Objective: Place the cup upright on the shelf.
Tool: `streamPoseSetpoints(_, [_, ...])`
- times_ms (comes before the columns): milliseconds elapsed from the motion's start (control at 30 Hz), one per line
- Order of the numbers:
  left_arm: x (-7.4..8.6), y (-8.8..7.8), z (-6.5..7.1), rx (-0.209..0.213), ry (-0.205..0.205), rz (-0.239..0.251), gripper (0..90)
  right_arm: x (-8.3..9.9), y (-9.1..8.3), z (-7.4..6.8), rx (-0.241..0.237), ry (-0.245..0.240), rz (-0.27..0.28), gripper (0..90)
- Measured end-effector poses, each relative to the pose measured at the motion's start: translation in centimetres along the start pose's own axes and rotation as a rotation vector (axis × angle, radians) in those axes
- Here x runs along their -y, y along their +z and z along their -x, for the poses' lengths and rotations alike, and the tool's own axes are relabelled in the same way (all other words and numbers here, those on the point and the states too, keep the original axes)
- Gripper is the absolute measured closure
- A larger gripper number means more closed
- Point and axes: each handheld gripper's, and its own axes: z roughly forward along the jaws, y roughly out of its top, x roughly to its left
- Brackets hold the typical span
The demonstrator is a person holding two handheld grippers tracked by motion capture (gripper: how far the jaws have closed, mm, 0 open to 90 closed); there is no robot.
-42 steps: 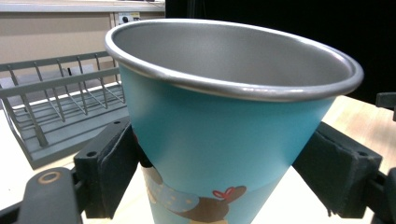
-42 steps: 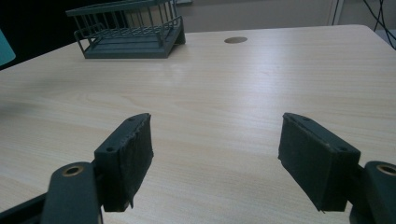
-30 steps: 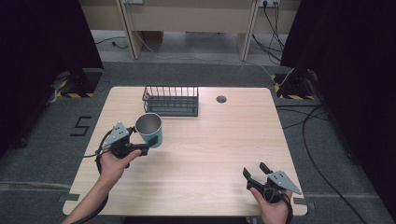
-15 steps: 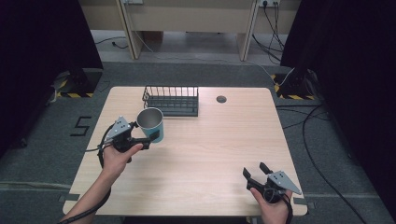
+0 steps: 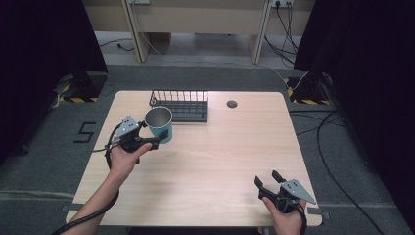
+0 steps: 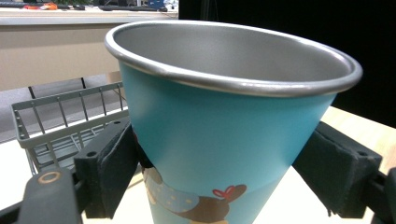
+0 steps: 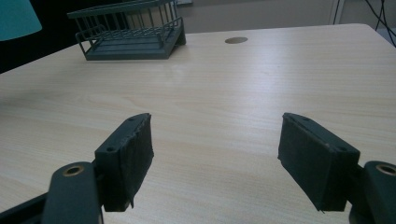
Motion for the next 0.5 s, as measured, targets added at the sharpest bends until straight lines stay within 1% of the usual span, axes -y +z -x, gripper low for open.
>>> streamPoseSetpoints(367, [-0.5, 1.0, -0.5, -0.010, -0.006, -0.001, 16.7, 0.0, 0.0, 0.0, -0.001, -0.002, 0.001, 26.9])
streamPoseSetpoints(500, [-1.0, 1.5, -0.8, -0.017, -0.006, 0.002, 16.8, 0.0, 0.0, 0.0, -0.001, -0.002, 0.000, 26.9])
